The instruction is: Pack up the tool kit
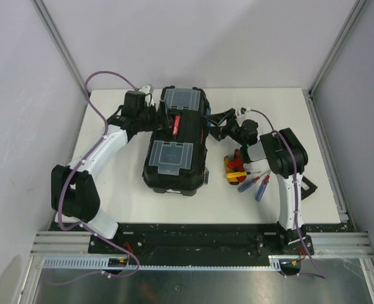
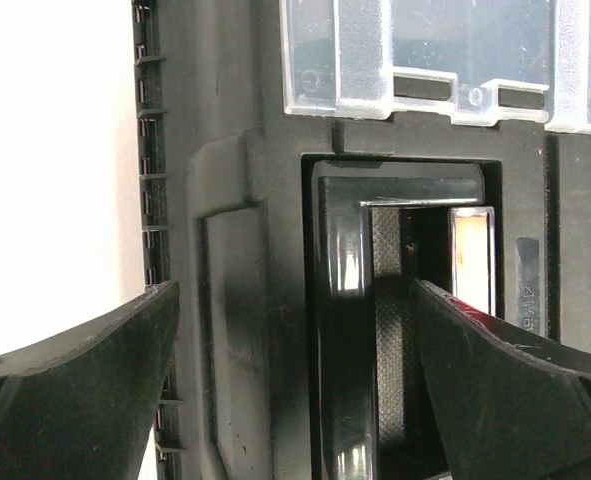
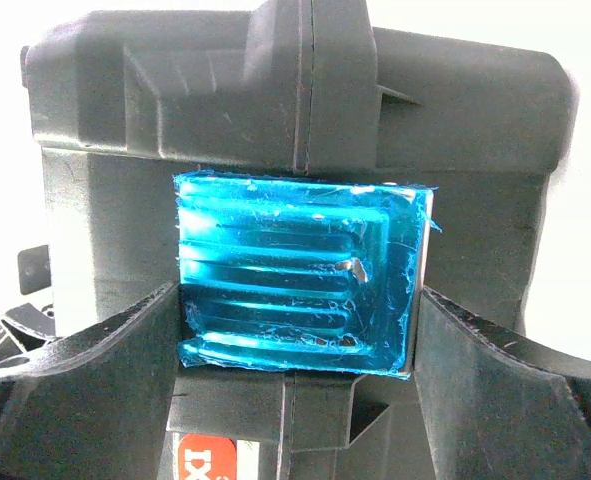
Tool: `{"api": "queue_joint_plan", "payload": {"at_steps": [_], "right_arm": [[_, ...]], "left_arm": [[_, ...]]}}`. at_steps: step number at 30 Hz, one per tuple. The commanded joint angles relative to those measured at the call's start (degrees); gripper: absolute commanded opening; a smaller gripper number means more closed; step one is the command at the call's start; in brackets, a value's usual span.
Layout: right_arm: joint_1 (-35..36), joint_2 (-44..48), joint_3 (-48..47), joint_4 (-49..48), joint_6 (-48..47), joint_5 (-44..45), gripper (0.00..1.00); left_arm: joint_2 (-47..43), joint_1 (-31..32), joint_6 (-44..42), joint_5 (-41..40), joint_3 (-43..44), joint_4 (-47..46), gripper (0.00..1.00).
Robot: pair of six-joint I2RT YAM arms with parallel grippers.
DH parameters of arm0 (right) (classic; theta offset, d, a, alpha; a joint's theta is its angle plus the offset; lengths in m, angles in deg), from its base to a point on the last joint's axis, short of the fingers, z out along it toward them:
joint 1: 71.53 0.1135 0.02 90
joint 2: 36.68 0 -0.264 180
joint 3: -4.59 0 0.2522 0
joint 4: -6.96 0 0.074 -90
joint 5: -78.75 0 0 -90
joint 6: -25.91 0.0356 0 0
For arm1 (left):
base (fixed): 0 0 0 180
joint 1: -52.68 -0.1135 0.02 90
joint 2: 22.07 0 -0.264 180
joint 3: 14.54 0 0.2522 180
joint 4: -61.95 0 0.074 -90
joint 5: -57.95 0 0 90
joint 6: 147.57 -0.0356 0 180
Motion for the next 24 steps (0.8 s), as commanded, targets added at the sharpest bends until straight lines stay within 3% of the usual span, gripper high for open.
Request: {"api": "queue_joint_plan", "payload": {"at_steps": [1, 11, 24], "right_arm": [[2.8, 6.3, -2.8, 5.9, -10.2, 0.1, 0.44], [2.7, 9.7, -2.9, 20.5, -15.5, 4.0, 0.34], [1.9, 10.5, -2.8, 32.4, -19.7, 5.7, 0.29]], "left_arm": [[0.1, 1.1, -2.8, -4.9, -2.6, 2.9, 0.99], [2.3, 5.9, -5.0, -12.7, -2.0, 5.5, 0.99], [7.1, 11.8, -6.2, -17.2, -1.7, 9.6, 1.0]]}}
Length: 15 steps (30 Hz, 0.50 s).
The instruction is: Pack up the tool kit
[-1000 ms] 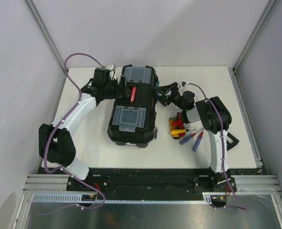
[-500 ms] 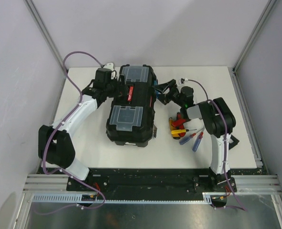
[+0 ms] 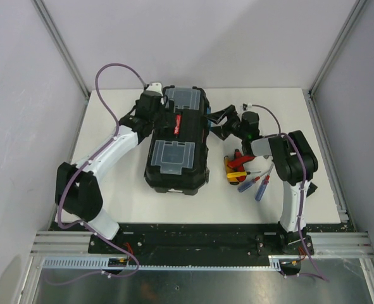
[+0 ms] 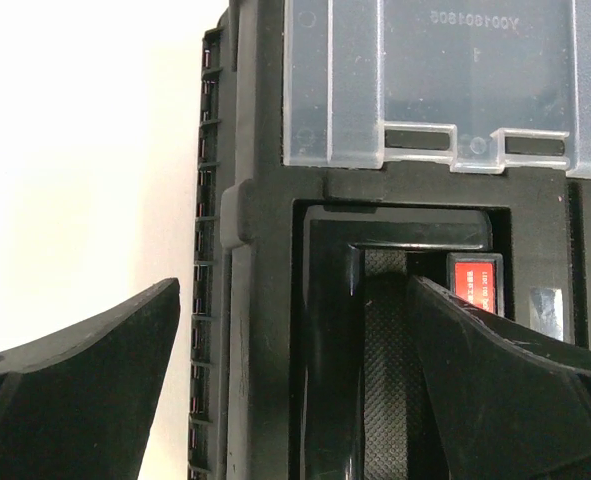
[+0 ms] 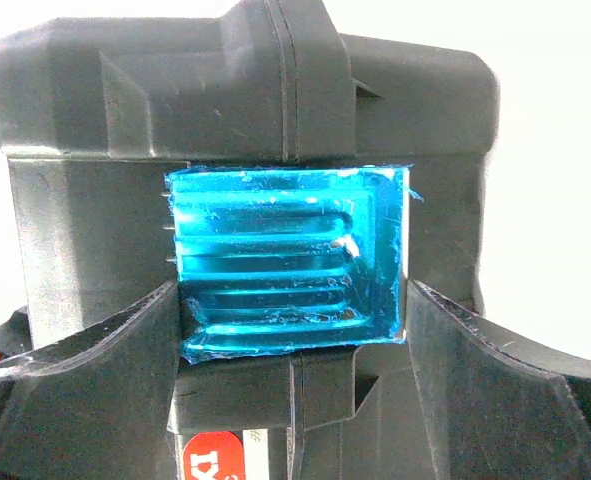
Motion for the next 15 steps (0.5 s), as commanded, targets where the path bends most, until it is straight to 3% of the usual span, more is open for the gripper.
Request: {"api": "queue_joint_plan", "payload": {"at_steps": [1, 4, 10, 15], "right_arm": [[1.7, 1.3, -1.6, 9.0, -10.3, 2.1, 0.29], [1.6, -0.1, -1.6, 3.1, -9.0, -1.3, 0.37], [1.1, -7.1, -1.7, -16.0, 0.9, -6.6, 0.73], [0.7, -11.3, -3.5, -28.4, 4.6, -8.7, 0.83]], "left_arm": [[6.0, 4.4, -2.1, 2.8, -4.0, 11.4, 0.99], [6.1, 4.5, -1.7, 3.6, -4.6, 11.4, 1.0], [6.8, 4.5, -1.9, 7.0, -3.7, 11.4, 1.0], [7.2, 4.5, -2.5, 8.8, -3.4, 11.4, 0.99]]}}
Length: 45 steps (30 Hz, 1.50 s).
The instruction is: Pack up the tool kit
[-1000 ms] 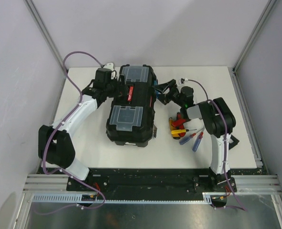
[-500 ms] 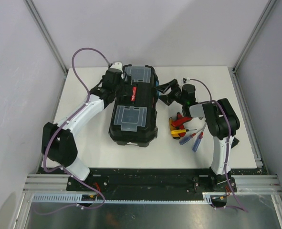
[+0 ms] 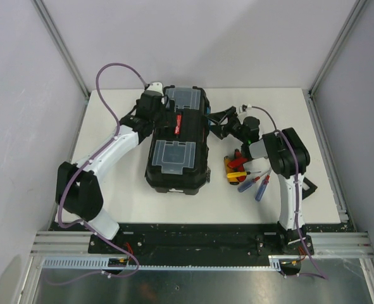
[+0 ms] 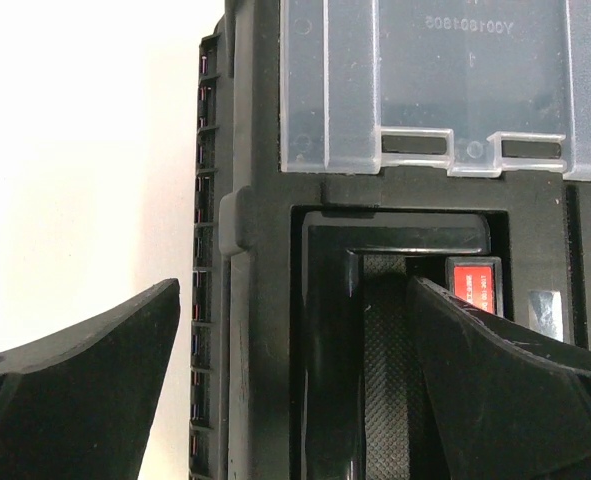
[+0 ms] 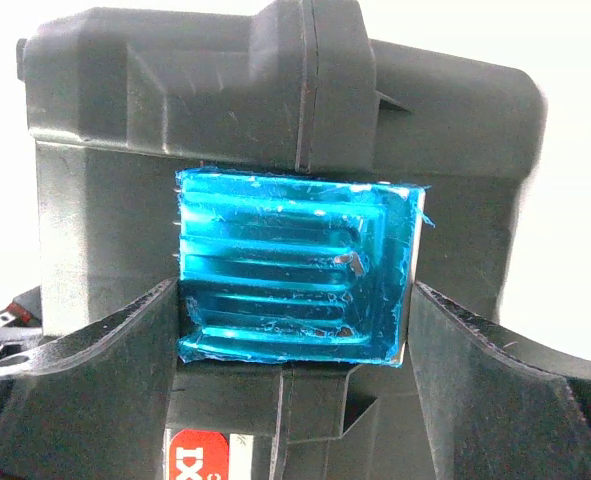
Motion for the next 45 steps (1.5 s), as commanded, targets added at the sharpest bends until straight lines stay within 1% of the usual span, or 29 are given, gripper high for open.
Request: {"api": "queue_joint_plan", "payload": {"at_steps": [1, 4, 7, 10, 11, 13, 17, 19, 21, 23, 26, 29, 35, 39, 40, 41, 42, 44, 45], "right_arm": [[1.9, -5.2, -3.8, -15.5, 1.3, -4.9, 0.84], [1.6, -6.9, -6.3, -19.2, 2.5, -6.8, 0.87], [1.6, -8.0, -8.5, -22.9, 3.8, -8.8, 0.88], [1.9, -7.4, -9.7, -22.0, 2.4, -11.0, 0.87], [2.0, -7.0, -9.9, -20.7, 1.5, -11.5, 0.85], [2.2, -6.3, -10.1, -17.7, -0.3, -12.4, 0.75], [2.3, -6.1, -10.1, -14.6, -0.6, -13.9, 0.37], [2.4, -5.8, -10.0, -11.8, -1.5, -14.3, 0.24], [2.5, -5.1, -9.5, -8.5, -3.2, -13.8, 0.16], [2.5, -3.7, -9.2, -3.5, -6.1, -12.7, 0.1], [2.4, -0.5, -9.0, 7.0, -12.3, -10.0, 0.04], [2.3, 1.7, -9.0, 13.3, -16.3, -7.7, 0.01], [2.3, 5.2, -9.0, 20.2, -20.6, -4.1, 0.0], [2.0, 5.0, -9.0, 19.2, -19.8, -4.8, 0.0], [1.9, 4.5, -9.0, 18.7, -19.3, -5.1, 0.03], [1.8, 3.8, -9.0, 18.1, -18.6, -5.5, 0.11], [1.6, 2.9, -9.0, 16.9, -17.7, -6.1, 0.21], [1.4, 1.1, -8.9, 14.2, -16.4, -7.0, 0.48], [1.3, 0.2, -8.9, 12.8, -15.7, -7.3, 0.59]], "left_arm": [[6.4, 3.4, -2.7, 9.5, -3.6, 12.3, 1.0], [6.4, 3.4, -3.3, 9.9, -3.8, 12.3, 0.99], [6.2, 3.4, -3.6, 10.4, -4.1, 12.3, 0.99], [6.4, 3.5, -4.2, 11.3, -4.4, 12.3, 0.99], [6.4, 3.6, -4.7, 11.6, -4.5, 12.3, 0.99], [6.7, 4.1, -5.6, 11.6, -4.5, 12.3, 0.99], [7.2, 5.2, -6.9, 11.2, -4.9, 12.3, 0.99], [7.4, 5.4, -6.6, 10.9, -5.3, 12.4, 0.98], [7.8, 5.4, -6.1, 10.1, -5.9, 12.6, 0.97], [8.0, 5.6, -5.7, 9.3, -6.5, 13.0, 0.97], [8.0, 5.9, -5.4, 8.0, -7.3, 13.4, 0.97], [8.2, 6.3, -5.4, 6.8, -7.6, 13.9, 0.98], [8.9, 7.1, -5.3, 5.0, -7.9, 14.4, 0.98], [9.2, 7.2, -5.2, 4.8, -7.9, 14.7, 0.98], [9.1, 7.2, -5.2, 4.8, -7.9, 14.7, 0.99], [9.1, 7.3, -5.1, 4.9, -7.8, 14.7, 0.99], [9.0, 7.3, -5.1, 5.1, -7.8, 14.7, 0.99], [8.7, 7.3, -5.0, 5.4, -7.6, 14.8, 0.99], [8.6, 7.3, -5.0, 5.8, -7.5, 14.8, 0.99]]}}
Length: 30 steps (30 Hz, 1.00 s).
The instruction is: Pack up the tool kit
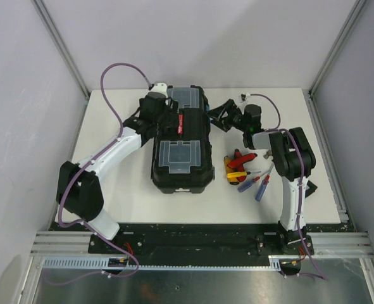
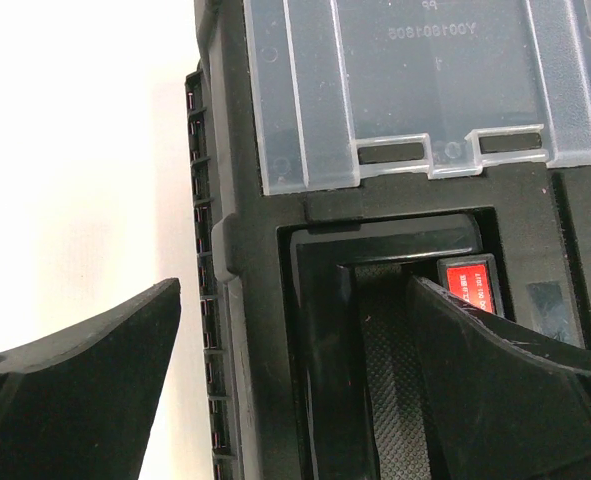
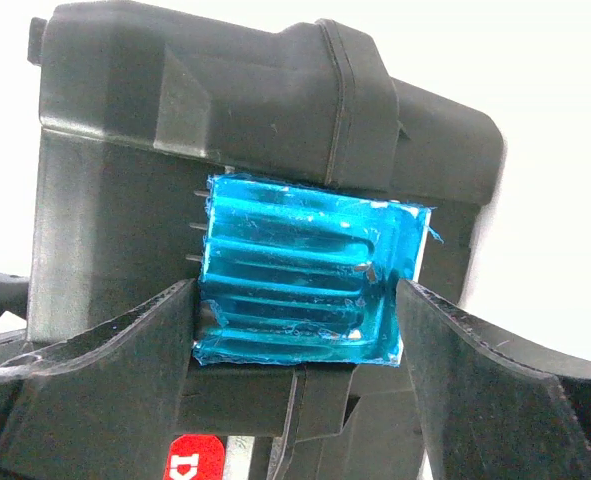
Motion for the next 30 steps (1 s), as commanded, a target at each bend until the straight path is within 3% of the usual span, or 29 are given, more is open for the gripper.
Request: {"api": "queue_joint_plan", "payload": {"at_steps": [1, 6, 13, 17, 22, 27, 30], "right_arm": [[2.7, -3.8, -1.4, -5.7, 0.3, -4.2, 0.67], [2.0, -8.4, -1.5, -16.8, 7.3, -6.8, 0.88], [2.1, -8.8, -1.5, -16.1, 4.9, -7.2, 0.98], [2.4, -12.0, -3.2, -26.8, 12.8, -10.1, 0.99], [3.5, -16.6, -5.9, -45.0, 30.1, -10.7, 0.99], [5.1, -14.0, -6.5, -46.8, 31.9, -10.8, 0.99], [5.5, -12.2, -6.8, -46.5, 31.9, -10.5, 0.89]], "left_arm": [[7.5, 5.3, -2.0, 9.1, -5.9, 18.3, 0.99], [7.2, 5.4, -1.5, 10.1, -5.8, 18.3, 0.99], [6.9, 5.4, -1.2, 10.5, -6.0, 18.3, 0.99], [7.0, 5.3, -1.1, 11.4, -5.7, 18.2, 0.99], [7.2, 5.4, -1.0, 12.3, -5.1, 18.1, 0.99], [7.1, 5.4, -1.0, 12.8, -4.7, 18.1, 1.0], [7.1, 5.3, -1.0, 12.8, -4.5, 18.1, 1.0]]}}
